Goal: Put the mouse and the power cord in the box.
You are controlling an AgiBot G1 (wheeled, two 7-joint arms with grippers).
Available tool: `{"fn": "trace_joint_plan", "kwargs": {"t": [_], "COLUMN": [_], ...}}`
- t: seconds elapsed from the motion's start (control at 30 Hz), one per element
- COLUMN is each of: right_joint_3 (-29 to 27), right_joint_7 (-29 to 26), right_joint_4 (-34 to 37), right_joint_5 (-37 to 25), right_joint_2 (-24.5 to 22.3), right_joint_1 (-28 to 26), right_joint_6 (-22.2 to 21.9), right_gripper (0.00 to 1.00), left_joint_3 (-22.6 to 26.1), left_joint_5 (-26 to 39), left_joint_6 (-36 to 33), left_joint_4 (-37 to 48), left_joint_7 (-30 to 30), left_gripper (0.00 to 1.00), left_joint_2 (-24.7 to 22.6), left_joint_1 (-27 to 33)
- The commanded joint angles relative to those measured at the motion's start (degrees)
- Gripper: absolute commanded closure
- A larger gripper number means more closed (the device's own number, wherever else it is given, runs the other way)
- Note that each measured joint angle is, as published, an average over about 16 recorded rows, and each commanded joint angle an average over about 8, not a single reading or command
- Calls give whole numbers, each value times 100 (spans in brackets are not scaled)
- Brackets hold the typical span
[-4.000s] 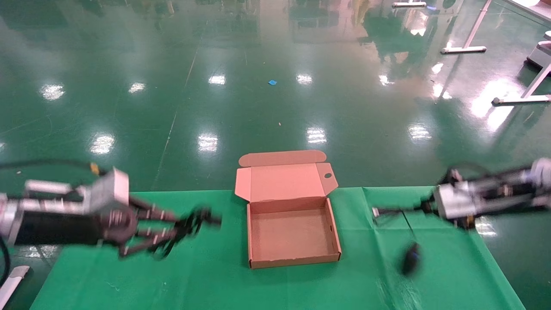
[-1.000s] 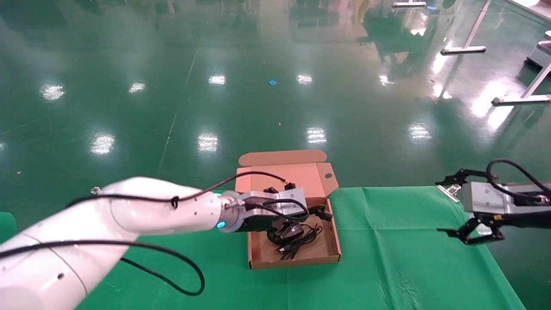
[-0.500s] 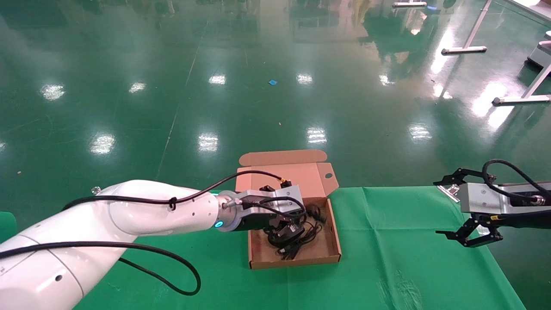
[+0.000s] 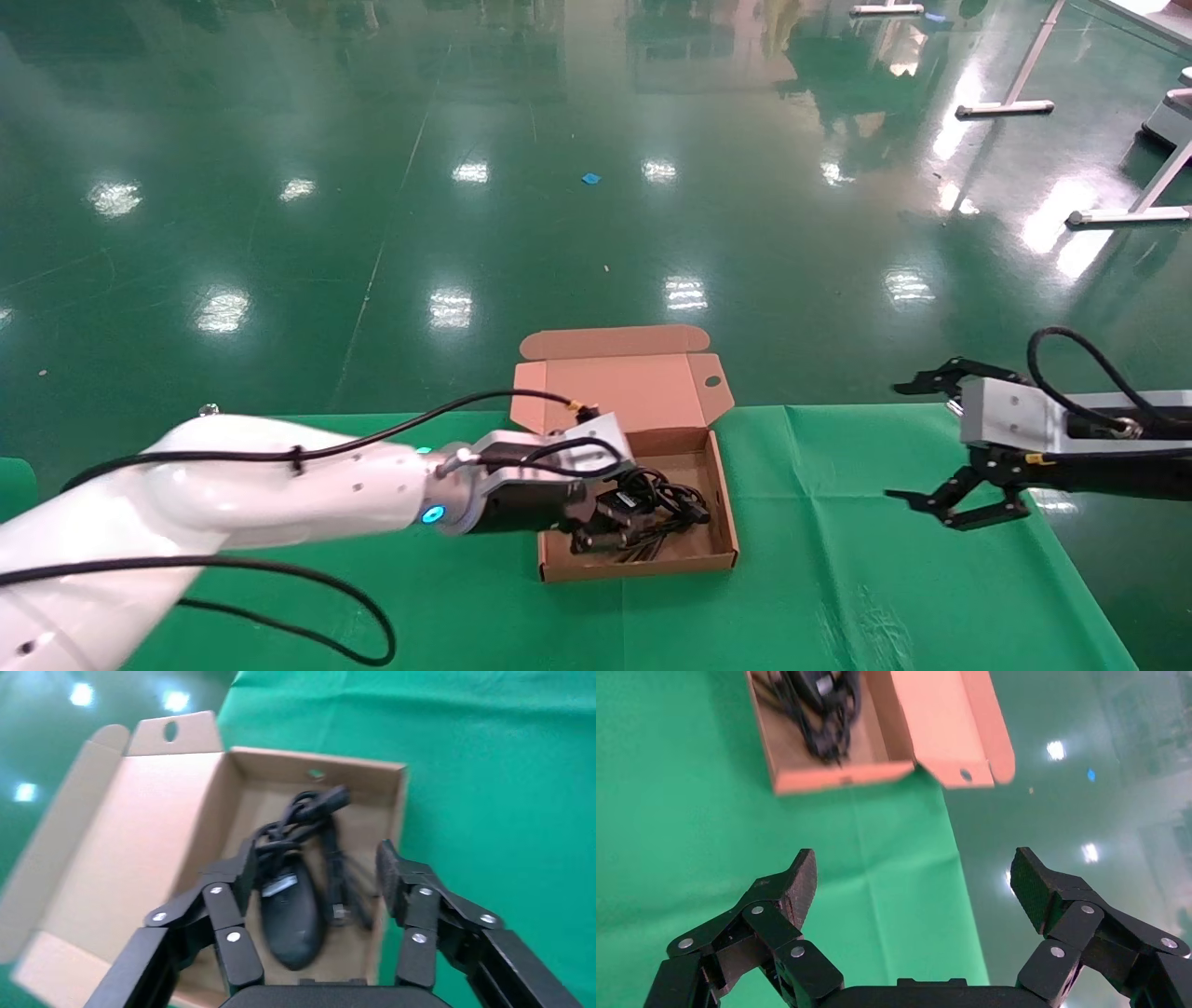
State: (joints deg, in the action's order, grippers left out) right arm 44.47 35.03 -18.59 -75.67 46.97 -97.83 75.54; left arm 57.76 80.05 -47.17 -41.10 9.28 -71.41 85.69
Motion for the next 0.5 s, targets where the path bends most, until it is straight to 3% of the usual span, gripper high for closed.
{"fn": "trace_joint_plan", "kwargs": {"t": [0.03, 0.5], "right_joint_3": [-111, -901], "right_joint_7": [-179, -1450], "right_joint_4": [-215, -1742], "right_joint_5": [132, 1071], "right_joint_2": [-47, -378], "right_joint_1": [142, 1149], "right_joint_6": [40, 322], "right_gripper": [0, 0], "left_joint_3": [-166, -1343], "left_joint_5": [-152, -1229], "left_joint_6": [-153, -1240], "left_joint_4": [-129, -1045], "left_joint_7": [6, 47], "left_gripper": [0, 0], "left_joint_2": [145, 1171], "left_joint_1": [-96, -776]}}
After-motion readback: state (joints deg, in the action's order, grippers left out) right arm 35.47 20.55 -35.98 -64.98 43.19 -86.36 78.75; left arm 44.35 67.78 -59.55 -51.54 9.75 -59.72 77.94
